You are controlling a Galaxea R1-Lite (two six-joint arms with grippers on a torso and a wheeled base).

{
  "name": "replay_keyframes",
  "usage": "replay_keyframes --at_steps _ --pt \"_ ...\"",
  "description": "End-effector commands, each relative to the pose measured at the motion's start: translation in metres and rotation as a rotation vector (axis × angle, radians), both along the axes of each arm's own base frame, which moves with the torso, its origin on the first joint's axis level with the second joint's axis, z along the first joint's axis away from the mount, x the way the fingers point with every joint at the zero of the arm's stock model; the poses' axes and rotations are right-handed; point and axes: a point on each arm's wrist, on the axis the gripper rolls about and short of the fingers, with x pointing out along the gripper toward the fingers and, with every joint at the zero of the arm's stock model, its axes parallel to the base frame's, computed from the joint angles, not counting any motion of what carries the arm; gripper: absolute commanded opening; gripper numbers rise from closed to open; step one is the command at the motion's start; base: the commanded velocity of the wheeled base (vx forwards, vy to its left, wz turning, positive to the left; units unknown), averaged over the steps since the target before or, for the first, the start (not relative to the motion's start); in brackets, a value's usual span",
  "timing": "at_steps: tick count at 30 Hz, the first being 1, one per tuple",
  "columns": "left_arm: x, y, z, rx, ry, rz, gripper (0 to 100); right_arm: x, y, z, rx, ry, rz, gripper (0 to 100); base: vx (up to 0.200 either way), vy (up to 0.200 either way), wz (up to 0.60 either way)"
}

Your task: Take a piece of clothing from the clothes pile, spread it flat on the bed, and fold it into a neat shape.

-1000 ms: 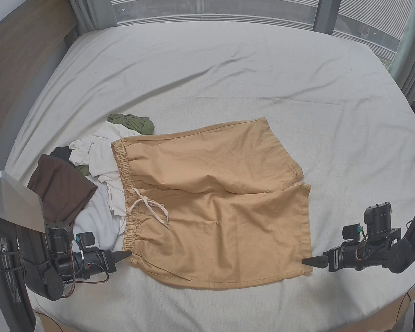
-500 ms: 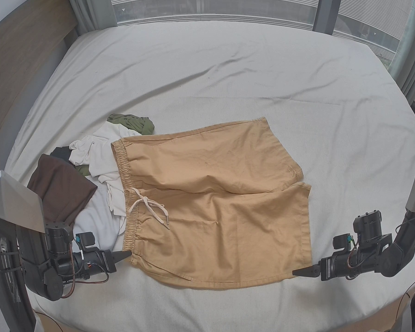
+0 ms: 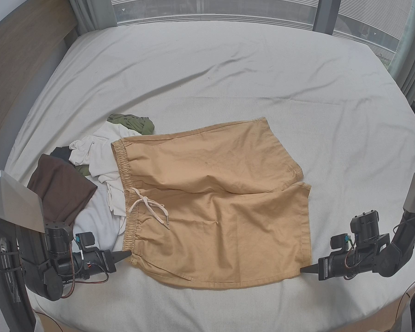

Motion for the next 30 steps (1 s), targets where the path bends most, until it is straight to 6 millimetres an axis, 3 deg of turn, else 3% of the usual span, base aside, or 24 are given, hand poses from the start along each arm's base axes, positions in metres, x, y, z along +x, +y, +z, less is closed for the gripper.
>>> replay_keyframes --at_steps 1,9,19,30 --pt "-0.001 0.0 0.004 -0.004 -0.008 -0.002 0 -0.001 -0.001 0.0 -0.001 0.003 -0.001 0 0.0 0.0 0.0" --pt "-0.018 0.002 0.014 -0.037 0.013 -0.029 0 -0.013 -0.002 0.007 -0.01 0.006 0.012 0 0.0 0.0 0.0" --pt "-0.041 0.002 0.009 -0.006 0.077 -0.079 0 -0.028 -0.004 0.026 -0.046 0.059 0.053 0 0.0 0.0 0.0" --pt "-0.052 0.013 0.003 0.071 0.132 -0.105 0 -0.033 -0.005 0.025 -0.063 0.058 0.079 0 0.0 0.0 0.0"
